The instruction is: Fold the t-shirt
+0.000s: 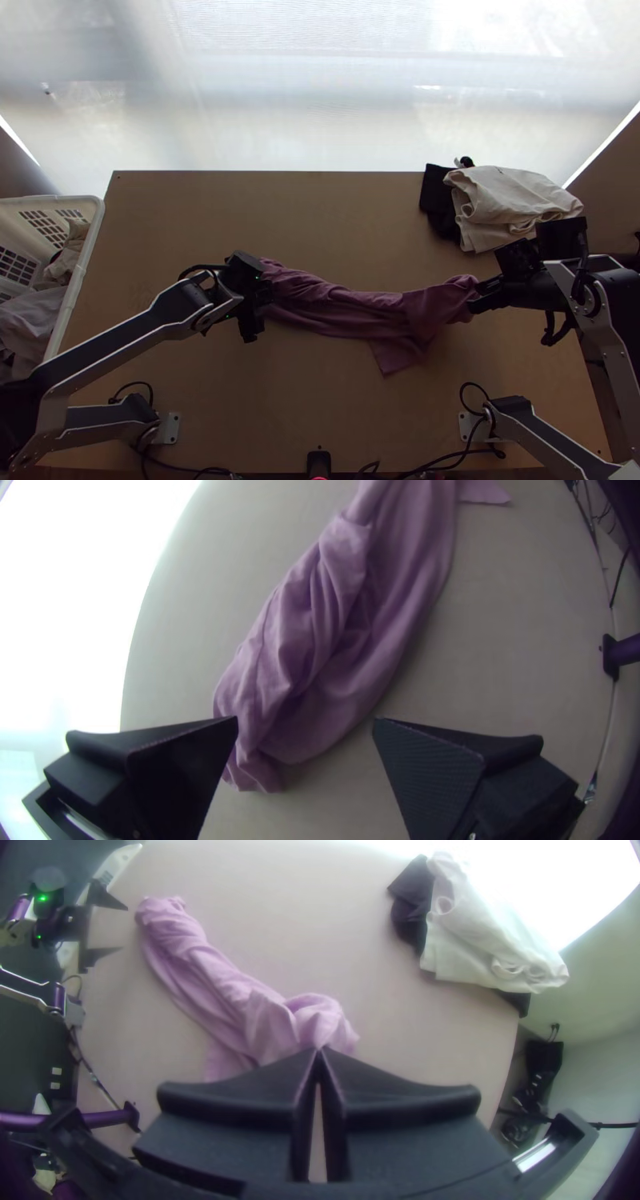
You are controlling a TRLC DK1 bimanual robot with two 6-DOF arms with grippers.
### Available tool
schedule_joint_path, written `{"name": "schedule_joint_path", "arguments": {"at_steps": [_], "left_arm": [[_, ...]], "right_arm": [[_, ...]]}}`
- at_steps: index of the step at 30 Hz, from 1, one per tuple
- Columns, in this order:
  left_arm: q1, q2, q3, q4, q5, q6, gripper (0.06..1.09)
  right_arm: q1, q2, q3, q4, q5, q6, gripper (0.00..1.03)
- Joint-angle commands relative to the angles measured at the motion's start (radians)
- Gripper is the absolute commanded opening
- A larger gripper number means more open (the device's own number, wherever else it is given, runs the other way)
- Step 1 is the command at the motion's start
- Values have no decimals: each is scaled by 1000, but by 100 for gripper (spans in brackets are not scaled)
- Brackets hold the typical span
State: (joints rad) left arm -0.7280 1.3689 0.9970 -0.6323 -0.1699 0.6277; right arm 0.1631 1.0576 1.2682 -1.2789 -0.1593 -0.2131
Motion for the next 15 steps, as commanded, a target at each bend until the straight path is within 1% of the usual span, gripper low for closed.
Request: {"name": "schedule_joint_path", "arguments": {"at_steps": [1,3,6,9,10,13,15], "left_arm": [[27,93,-46,146,-13,44,100],[53,121,-35,184,-13,56,100],[79,168,15,189,-13,69,100],[104,208,49,220,-13,90,94],[119,223,58,229,-13,102,89],[139,256,80,229,-5,110,65],[139,268,74,226,4,113,45]], "right_arm": [[3,-10,10,1,0,-2,4],[1,-16,8,-2,0,0,4],[0,-22,8,-7,0,0,4],[-2,-22,10,-8,0,0,4],[-2,-22,10,-8,0,0,4],[-2,-25,3,-7,0,1,4],[-5,-25,2,-7,0,1,4]]}}
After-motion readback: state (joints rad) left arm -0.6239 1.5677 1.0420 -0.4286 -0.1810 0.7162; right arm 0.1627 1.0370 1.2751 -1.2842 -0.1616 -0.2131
